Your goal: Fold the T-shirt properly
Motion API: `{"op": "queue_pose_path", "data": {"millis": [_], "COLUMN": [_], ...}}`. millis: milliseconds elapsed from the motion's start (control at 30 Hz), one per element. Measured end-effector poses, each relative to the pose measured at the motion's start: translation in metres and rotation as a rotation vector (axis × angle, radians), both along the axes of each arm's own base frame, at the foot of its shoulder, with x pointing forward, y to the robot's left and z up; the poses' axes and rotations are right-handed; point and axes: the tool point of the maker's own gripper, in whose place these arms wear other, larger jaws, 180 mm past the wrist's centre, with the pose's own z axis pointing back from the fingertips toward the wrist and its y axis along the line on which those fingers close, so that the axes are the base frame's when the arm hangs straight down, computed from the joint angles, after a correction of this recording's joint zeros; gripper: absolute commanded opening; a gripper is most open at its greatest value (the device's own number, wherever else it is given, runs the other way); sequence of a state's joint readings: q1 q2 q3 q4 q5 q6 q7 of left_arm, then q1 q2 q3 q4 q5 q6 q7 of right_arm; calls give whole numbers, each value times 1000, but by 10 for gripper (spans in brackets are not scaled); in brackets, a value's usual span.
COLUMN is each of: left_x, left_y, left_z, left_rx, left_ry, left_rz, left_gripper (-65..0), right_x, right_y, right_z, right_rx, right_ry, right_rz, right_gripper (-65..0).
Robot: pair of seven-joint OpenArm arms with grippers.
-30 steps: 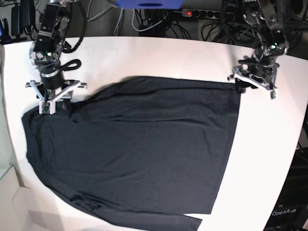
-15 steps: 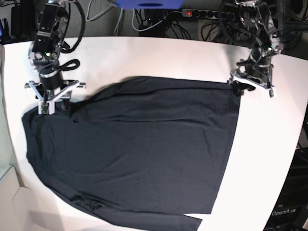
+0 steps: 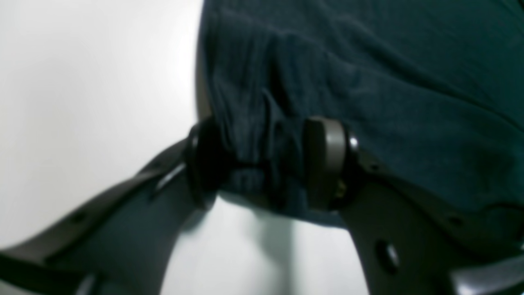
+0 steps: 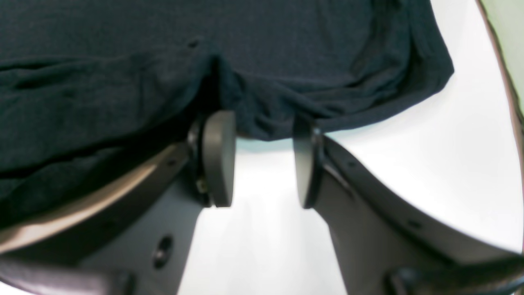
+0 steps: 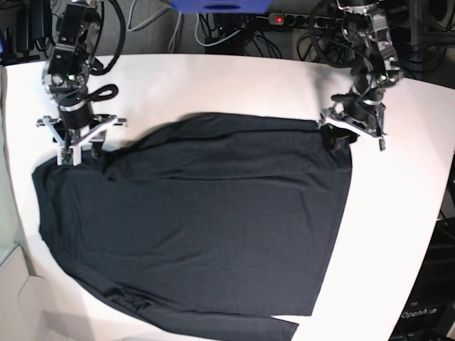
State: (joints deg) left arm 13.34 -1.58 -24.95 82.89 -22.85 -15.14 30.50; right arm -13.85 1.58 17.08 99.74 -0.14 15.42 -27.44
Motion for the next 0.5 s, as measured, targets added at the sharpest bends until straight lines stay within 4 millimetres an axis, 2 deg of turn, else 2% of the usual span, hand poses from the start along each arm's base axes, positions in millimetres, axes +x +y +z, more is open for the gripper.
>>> {"op": "queue_pose_path", "data": {"millis": [67,167,233,500], "left_x": [-1,-7,-9,-9], "left_y": [0,2,2,5], "left_z": [-1,-4,-5,-3], "left_rx": [2,3,-1,7], "left_ry": [2,20,24,41], "left_rz": [0,0,2,-12], "left_gripper": [-409,-581,-650,-650], "right_x": [0,-4,-4,-4], "right_y": [0,0,0,0], "right_z": [0,-3,-3,-3], "right_rx": [0,0,0,0], "right_ry": [1,13,12,11], "right_rz": [0,0,0,0], "right_gripper": [-402,-402,-403,-402]}}
